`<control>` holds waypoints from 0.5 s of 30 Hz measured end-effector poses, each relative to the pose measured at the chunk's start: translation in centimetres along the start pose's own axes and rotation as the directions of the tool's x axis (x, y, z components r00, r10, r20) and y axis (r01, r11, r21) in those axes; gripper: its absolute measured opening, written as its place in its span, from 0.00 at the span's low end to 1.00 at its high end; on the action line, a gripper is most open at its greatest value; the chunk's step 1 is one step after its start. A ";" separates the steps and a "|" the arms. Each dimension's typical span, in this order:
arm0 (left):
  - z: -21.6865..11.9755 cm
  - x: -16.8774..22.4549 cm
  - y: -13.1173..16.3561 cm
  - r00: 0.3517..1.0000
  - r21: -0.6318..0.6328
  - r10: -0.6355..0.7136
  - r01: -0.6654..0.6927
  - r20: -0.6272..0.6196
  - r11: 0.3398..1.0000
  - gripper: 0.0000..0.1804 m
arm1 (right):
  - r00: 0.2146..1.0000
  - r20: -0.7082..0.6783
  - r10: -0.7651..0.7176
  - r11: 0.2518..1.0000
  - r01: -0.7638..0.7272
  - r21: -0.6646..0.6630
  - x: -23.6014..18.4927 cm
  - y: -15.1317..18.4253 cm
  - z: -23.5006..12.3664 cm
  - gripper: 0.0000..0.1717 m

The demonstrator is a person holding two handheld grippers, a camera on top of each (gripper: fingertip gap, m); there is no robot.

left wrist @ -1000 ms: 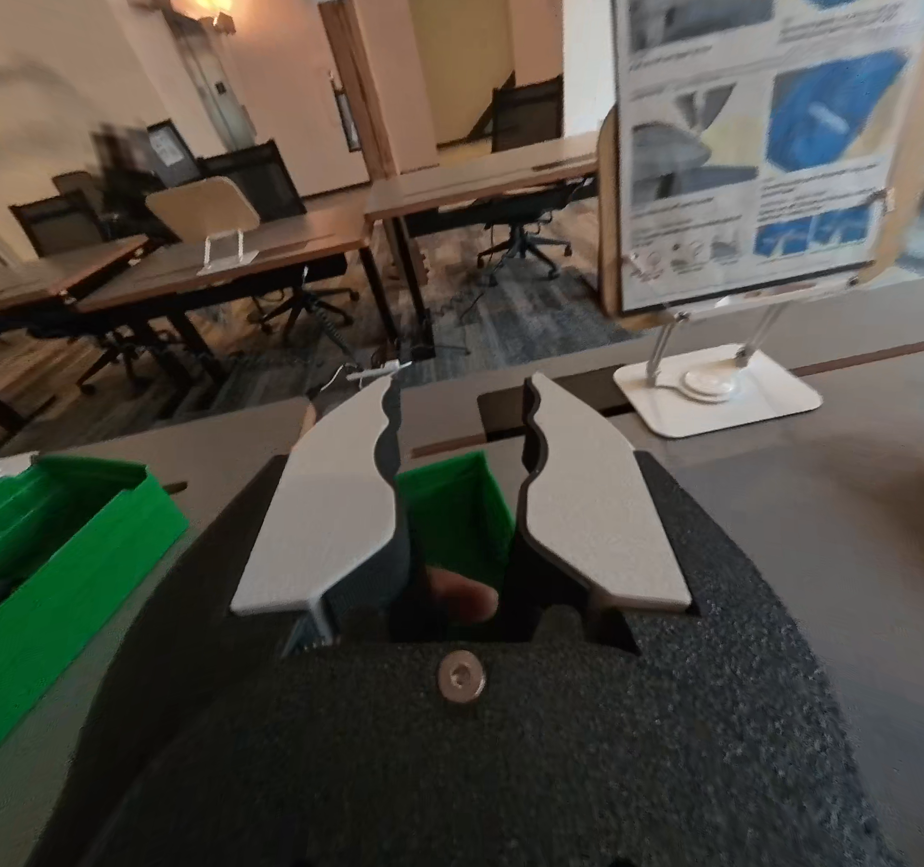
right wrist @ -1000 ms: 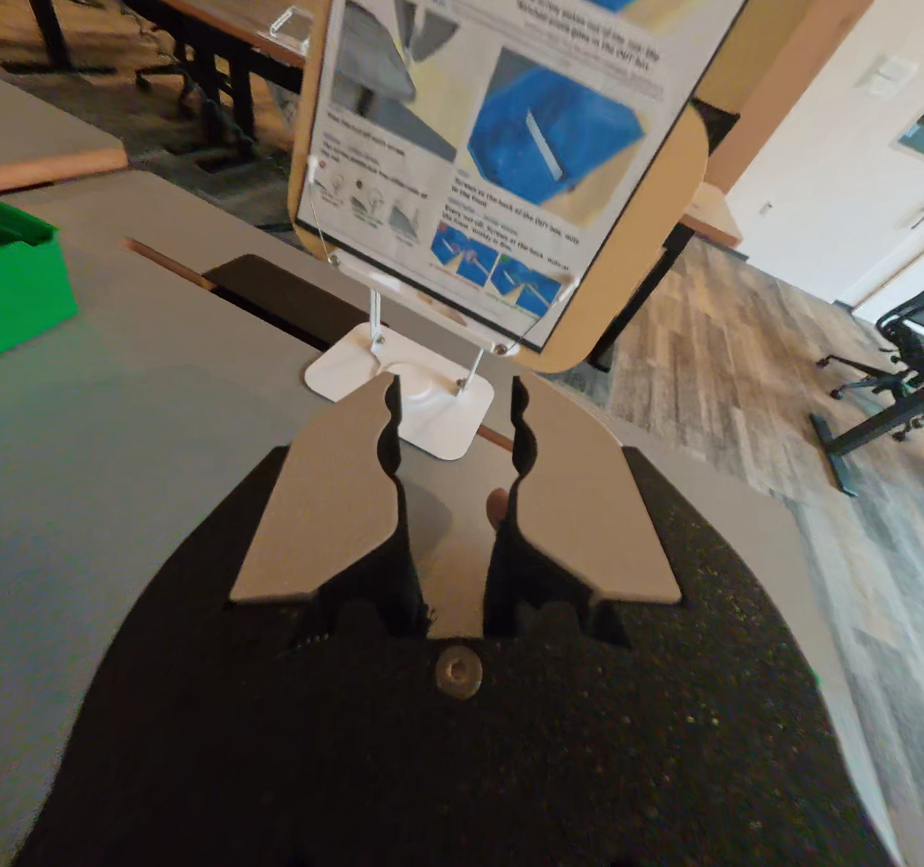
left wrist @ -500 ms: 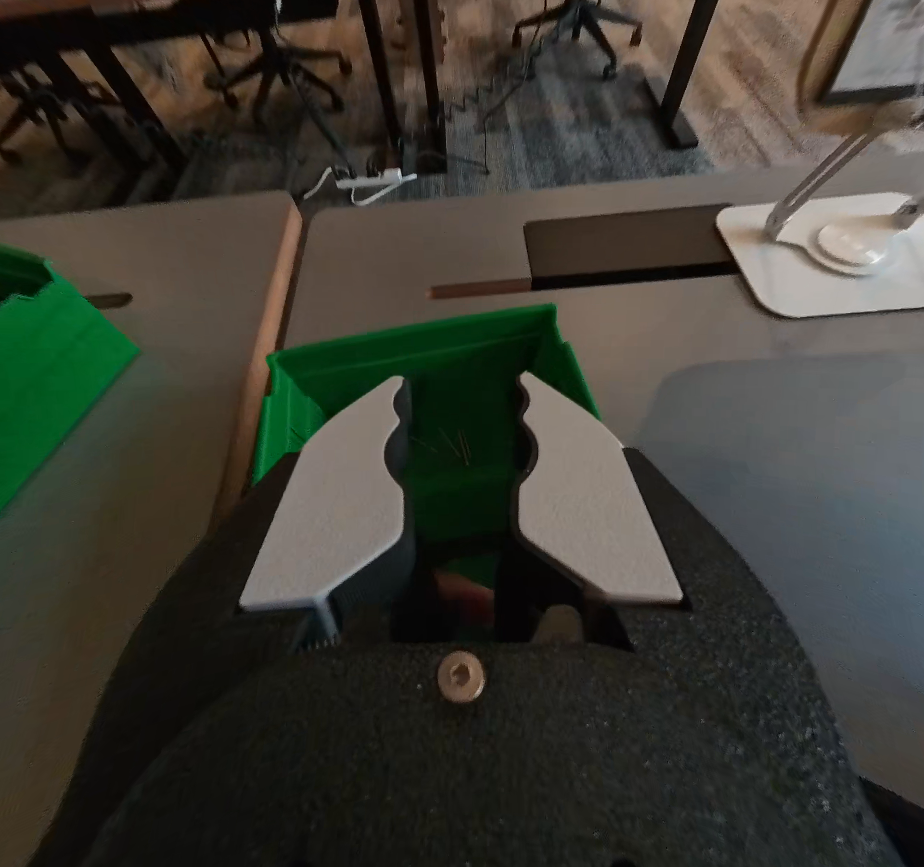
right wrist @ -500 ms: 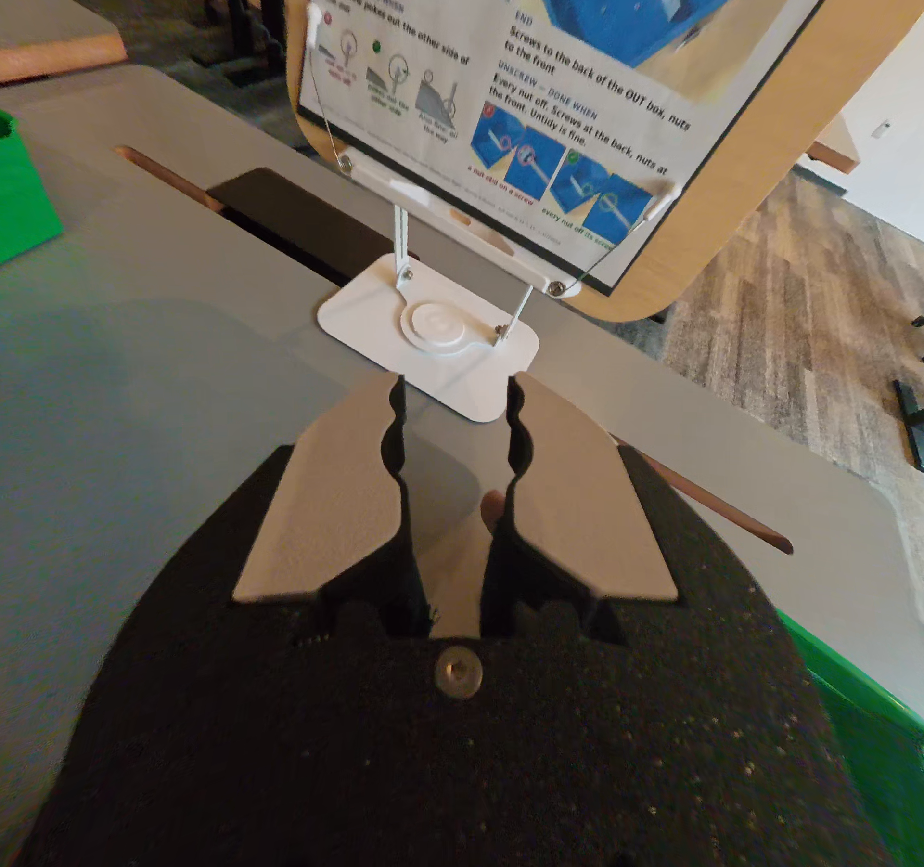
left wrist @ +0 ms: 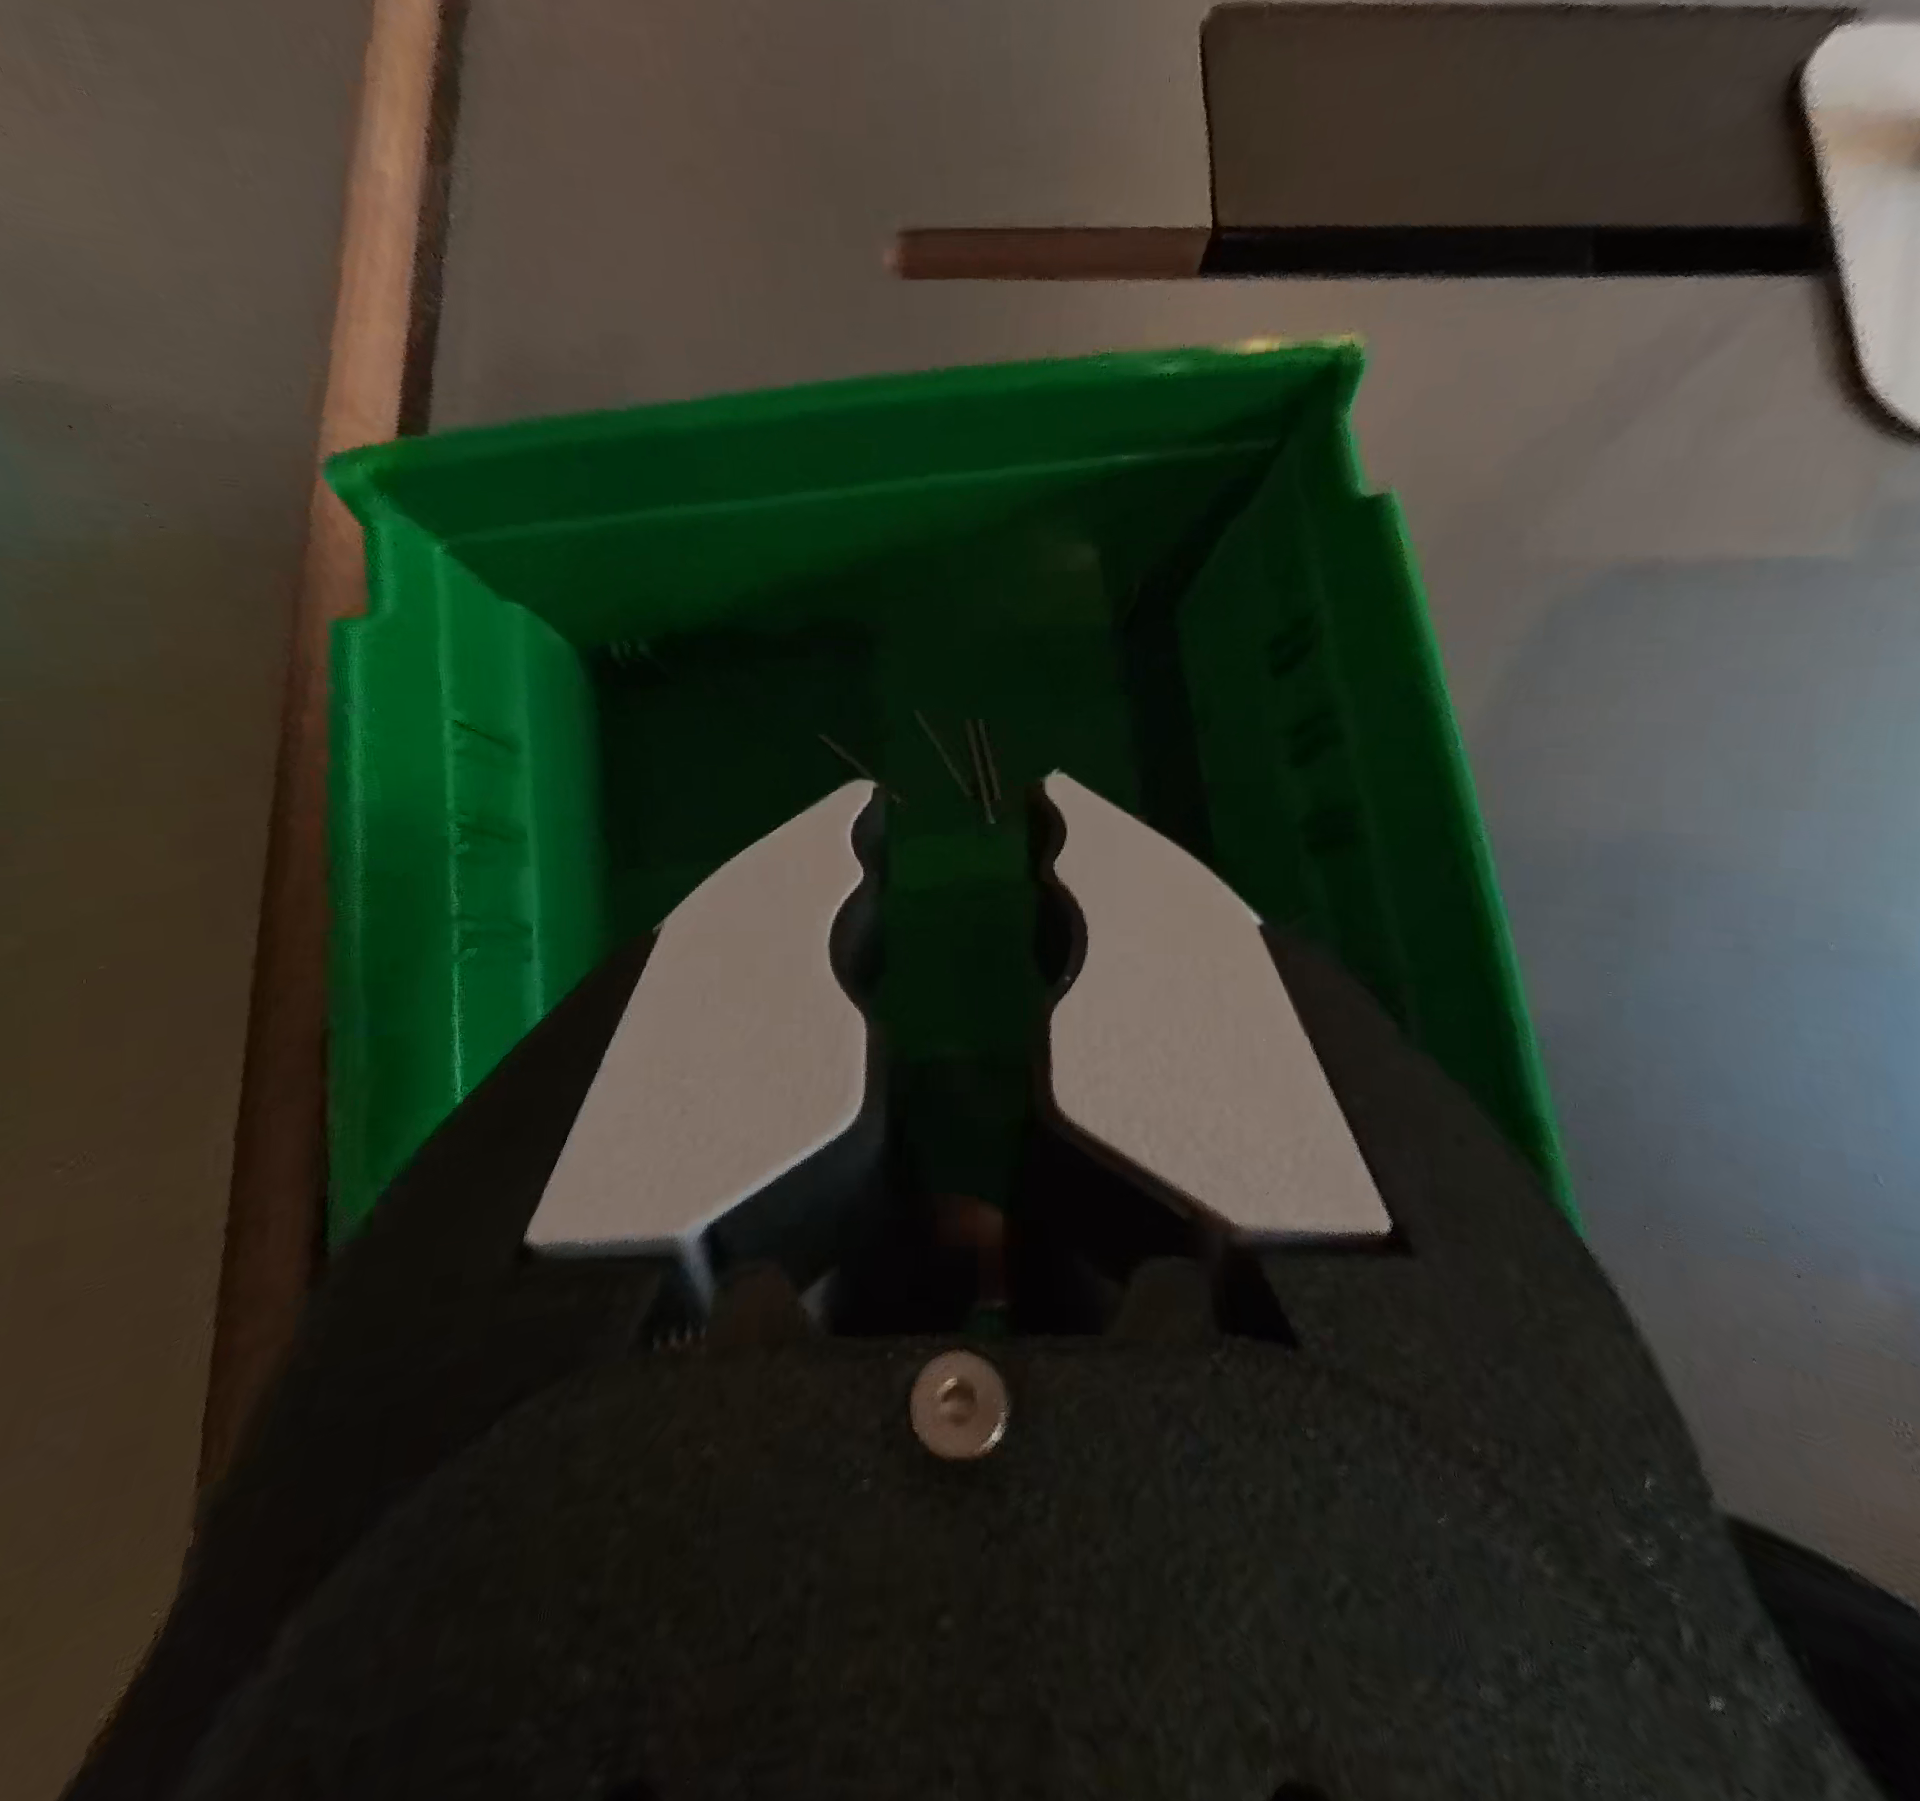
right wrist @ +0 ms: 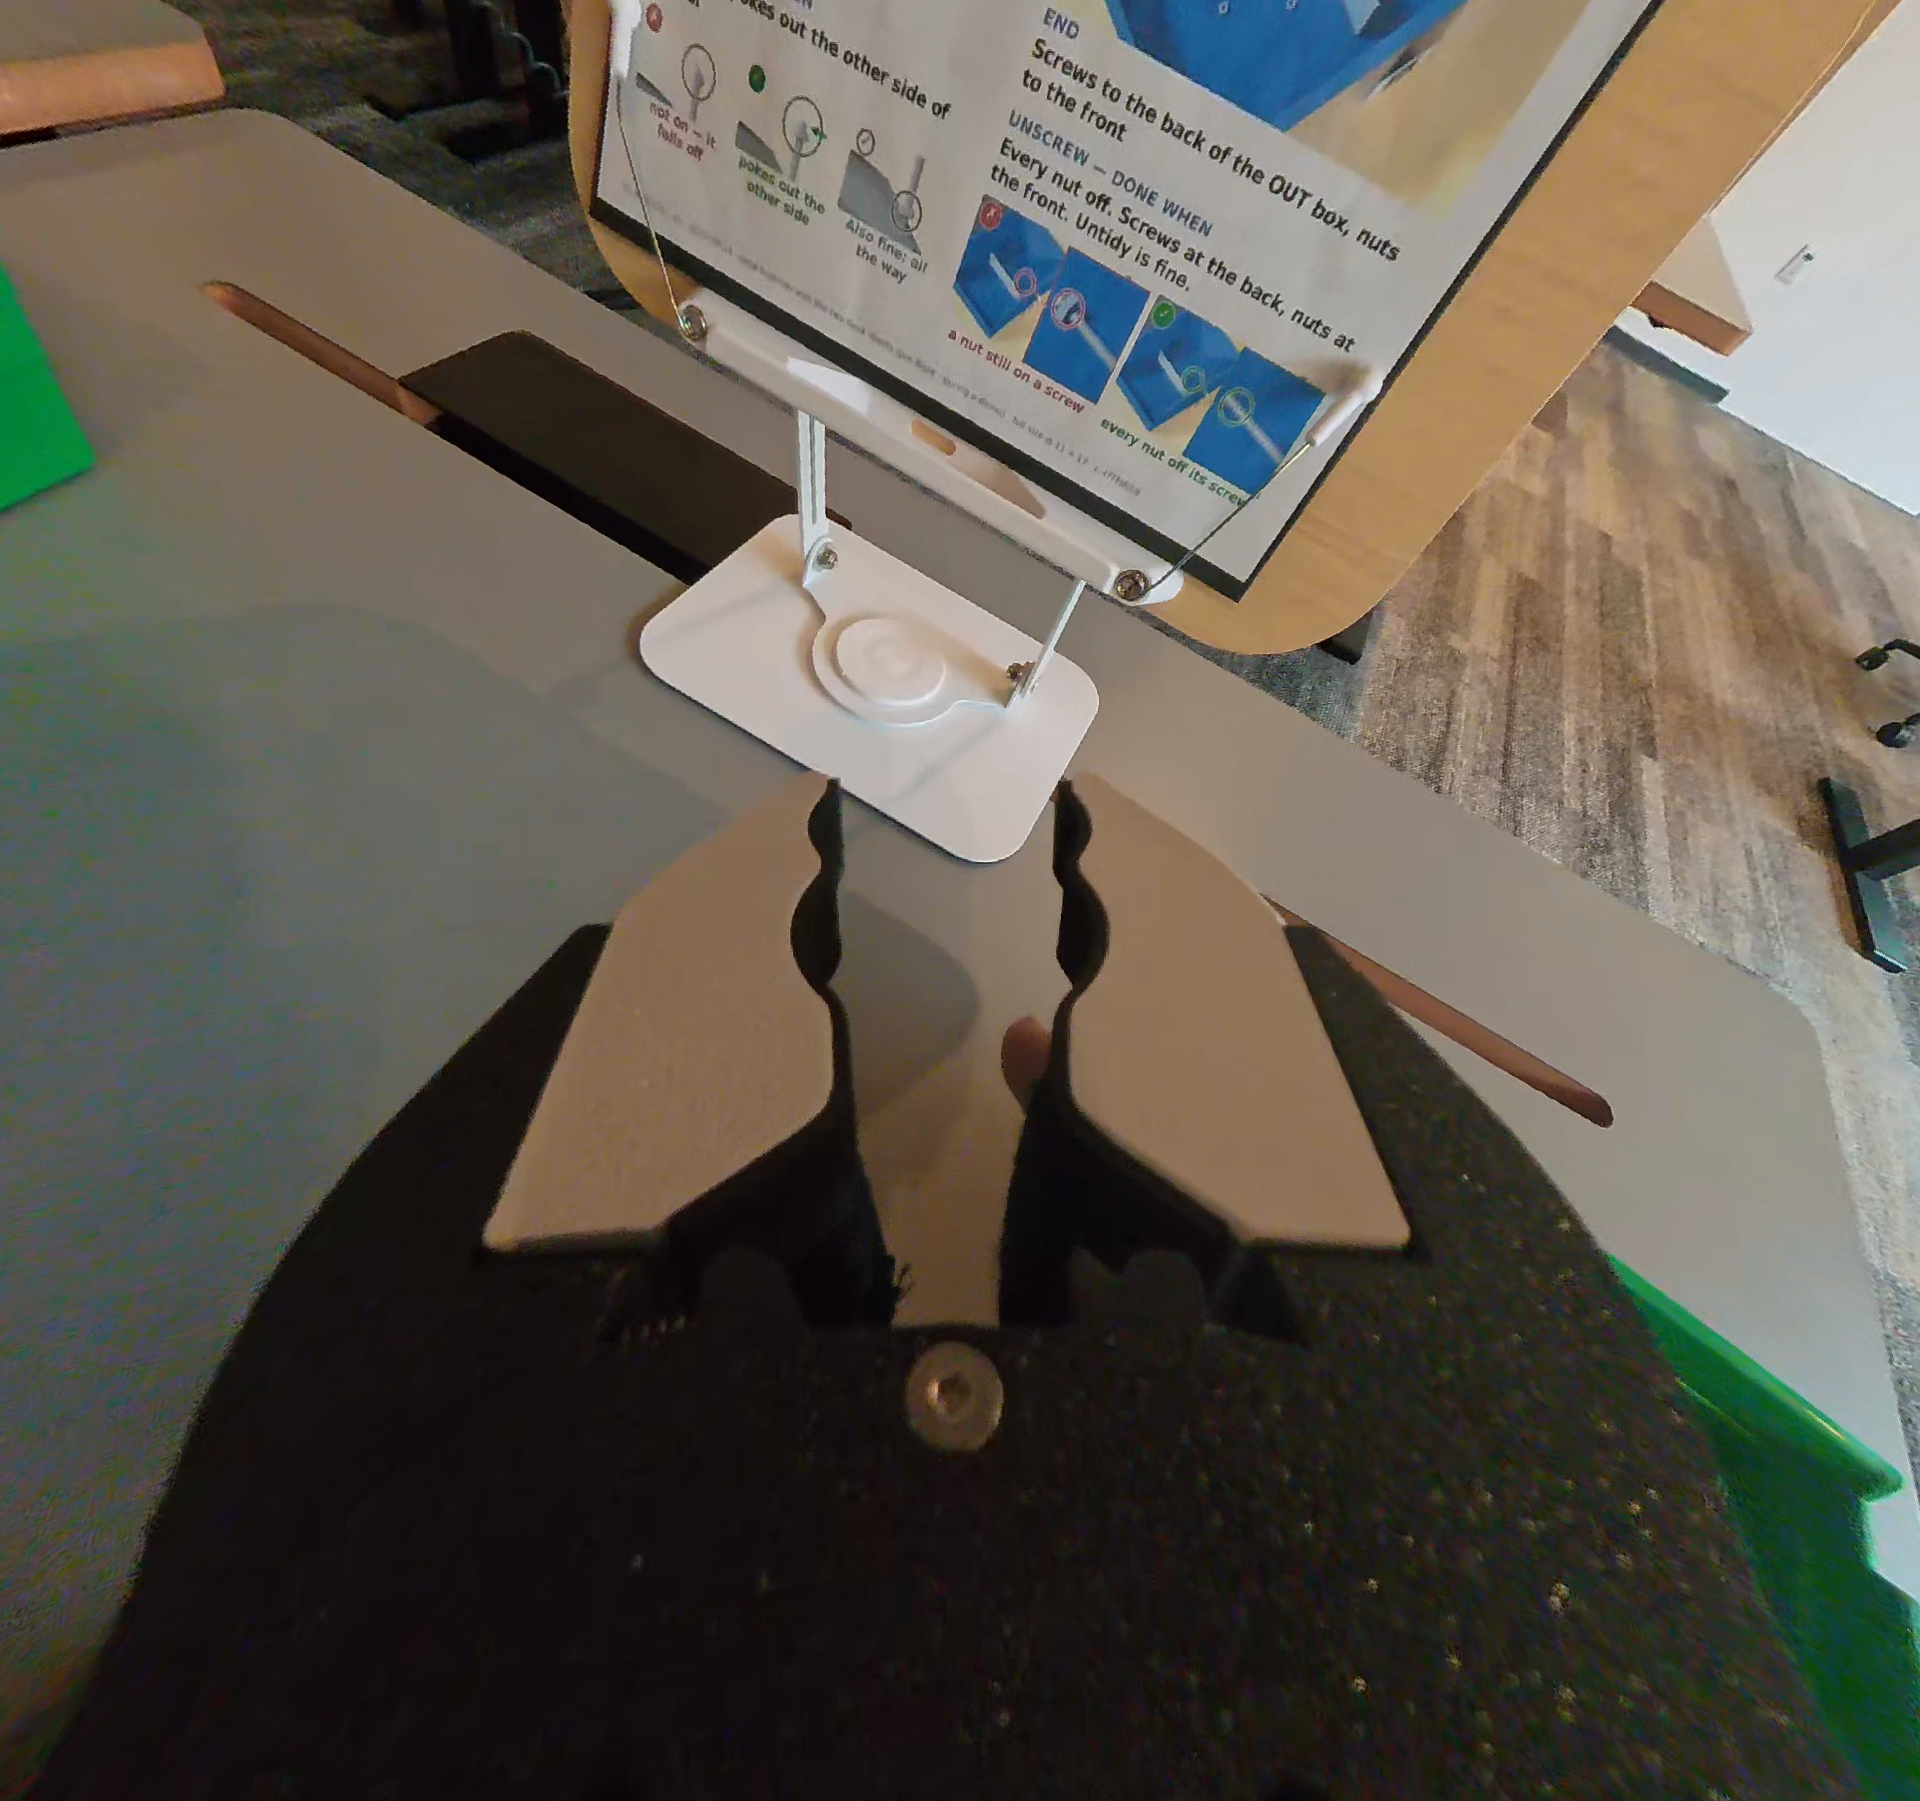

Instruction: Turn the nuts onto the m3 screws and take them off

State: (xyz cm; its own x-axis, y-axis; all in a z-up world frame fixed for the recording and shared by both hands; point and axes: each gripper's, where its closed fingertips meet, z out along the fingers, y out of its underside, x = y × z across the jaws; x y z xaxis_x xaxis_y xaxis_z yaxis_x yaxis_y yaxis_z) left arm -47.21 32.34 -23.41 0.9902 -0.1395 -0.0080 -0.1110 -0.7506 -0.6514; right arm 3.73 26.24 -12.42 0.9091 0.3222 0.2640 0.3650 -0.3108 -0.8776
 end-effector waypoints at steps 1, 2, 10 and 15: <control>0.5 -0.2 0.2 1.000 -0.037 0.012 -0.011 0.017 0.999 0.14 | 1.000 0.001 0.001 1.000 -0.001 0.000 0.0 0.0 0.0 0.22; 0.9 -0.5 0.4 0.999 -0.069 0.021 -0.019 0.030 0.997 0.12 | 1.000 0.001 0.000 1.000 0.000 0.001 0.0 0.0 -0.1 0.22; 4.3 -1.4 1.6 0.999 -0.307 0.042 -0.037 0.010 0.951 0.09 | 1.000 -0.001 0.000 1.000 0.000 0.002 0.1 0.0 -0.2 0.23; 5.7 -1.7 2.3 1.000 -0.366 0.006 -0.003 0.005 0.930 0.12 | 1.000 -0.016 -0.003 1.000 0.003 -0.006 0.4 0.1 -0.2 0.23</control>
State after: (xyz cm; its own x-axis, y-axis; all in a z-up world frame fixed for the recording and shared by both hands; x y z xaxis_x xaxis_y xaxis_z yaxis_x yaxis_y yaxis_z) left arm -48.62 34.53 -29.28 0.9900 -0.1405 -0.0157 -0.1378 -0.9345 -0.3281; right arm 4.17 26.10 -12.33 0.9110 0.3090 0.2732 0.3691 -0.3149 -0.8744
